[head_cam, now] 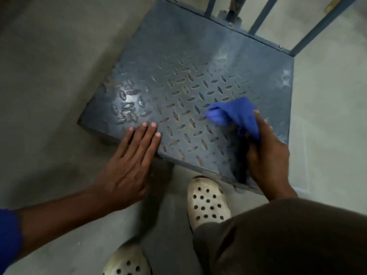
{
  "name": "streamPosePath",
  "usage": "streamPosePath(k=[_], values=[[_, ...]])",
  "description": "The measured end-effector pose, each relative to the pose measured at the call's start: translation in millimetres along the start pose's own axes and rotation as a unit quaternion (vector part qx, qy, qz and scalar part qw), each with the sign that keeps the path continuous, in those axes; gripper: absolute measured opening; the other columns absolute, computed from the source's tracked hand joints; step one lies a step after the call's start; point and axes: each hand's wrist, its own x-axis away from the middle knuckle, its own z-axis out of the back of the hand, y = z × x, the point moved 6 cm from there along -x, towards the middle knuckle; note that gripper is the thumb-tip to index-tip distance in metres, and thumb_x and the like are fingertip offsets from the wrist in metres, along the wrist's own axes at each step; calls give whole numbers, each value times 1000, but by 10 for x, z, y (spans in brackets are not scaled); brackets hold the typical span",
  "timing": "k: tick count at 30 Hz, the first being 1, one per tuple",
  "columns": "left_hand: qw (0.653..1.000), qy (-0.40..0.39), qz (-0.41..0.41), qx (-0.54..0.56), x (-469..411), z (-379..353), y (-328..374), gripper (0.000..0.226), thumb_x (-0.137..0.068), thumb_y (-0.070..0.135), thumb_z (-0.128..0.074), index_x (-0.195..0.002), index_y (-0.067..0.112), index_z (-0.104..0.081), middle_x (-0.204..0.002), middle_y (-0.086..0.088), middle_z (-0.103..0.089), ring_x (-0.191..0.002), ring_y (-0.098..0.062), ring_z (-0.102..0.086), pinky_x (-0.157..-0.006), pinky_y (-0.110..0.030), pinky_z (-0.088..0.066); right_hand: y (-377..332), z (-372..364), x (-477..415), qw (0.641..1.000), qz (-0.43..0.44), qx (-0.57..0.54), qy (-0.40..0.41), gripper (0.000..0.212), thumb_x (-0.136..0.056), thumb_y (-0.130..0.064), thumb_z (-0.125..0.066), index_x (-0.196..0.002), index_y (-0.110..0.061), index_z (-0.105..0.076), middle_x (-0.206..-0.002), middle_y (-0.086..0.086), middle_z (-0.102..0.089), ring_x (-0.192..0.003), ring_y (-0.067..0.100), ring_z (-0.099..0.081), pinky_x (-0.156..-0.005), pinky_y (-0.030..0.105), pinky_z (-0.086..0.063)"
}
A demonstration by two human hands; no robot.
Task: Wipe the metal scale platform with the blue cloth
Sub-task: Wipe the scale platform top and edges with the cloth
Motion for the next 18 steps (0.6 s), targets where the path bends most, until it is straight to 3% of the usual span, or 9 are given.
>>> streamPosePath(k=[3,7,10,15,17,18], values=[[1000,-5,-13,8,34,-46,197,106,-85,38,-72,-165,-6,-17,-173,-30,-6,-162,-48,-6,-126,-70,-19,523,108,234,992,-109,63,7,62,-106,-19,-54,-162,-24,-29,-164,24,-33,-145,54,-36,-115,64,-35],[999,-1,-36,2,106,-70,240,103,-85,33,-71,-164,-6,-19,-173,-32,-7,-161,-51,-7,-124,-73,-20,640,-113,418,992,-97,78,23,68,-107,-47,-41,-165,-18,-20,-172,10,-18,-159,43,-11,-127,63,-16],[999,4,-46,-6,129,-56,213,98,-87,28,-69,-165,-5,-19,-173,-31,-7,-161,-50,-8,-125,-72,-19,195,-338,436,997,-51,59,26,64,-109,-44,-36,-165,-18,-19,-172,9,-19,-159,38,-10,-130,57,-10],[999,-2,-47,-12,190,-59,118,106,-79,24,-73,-166,0,-19,-172,-33,-7,-161,-50,-8,-127,-68,-18,-818,-758,376,987,157,9,-41,75,-86,0,-55,-158,-12,-40,-165,7,-39,-155,37,-30,-128,50,-26],[999,-2,-47,-18,234,-53,60,105,-80,23,-72,-167,2,-17,-173,-31,-5,-162,-48,-6,-128,-67,-18,-737,-682,263,986,148,-12,-71,73,-92,3,-55,-160,-14,-36,-166,4,-36,-156,31,-29,-129,46,-26],[999,-1,-47,-21,257,-49,28,103,-82,23,-70,-167,2,-17,-174,-31,-3,-162,-48,-6,-128,-66,-17,-579,-601,236,990,117,-9,-74,67,-99,-6,-55,-162,-16,-32,-168,4,-33,-157,30,-26,-129,45,-26]])
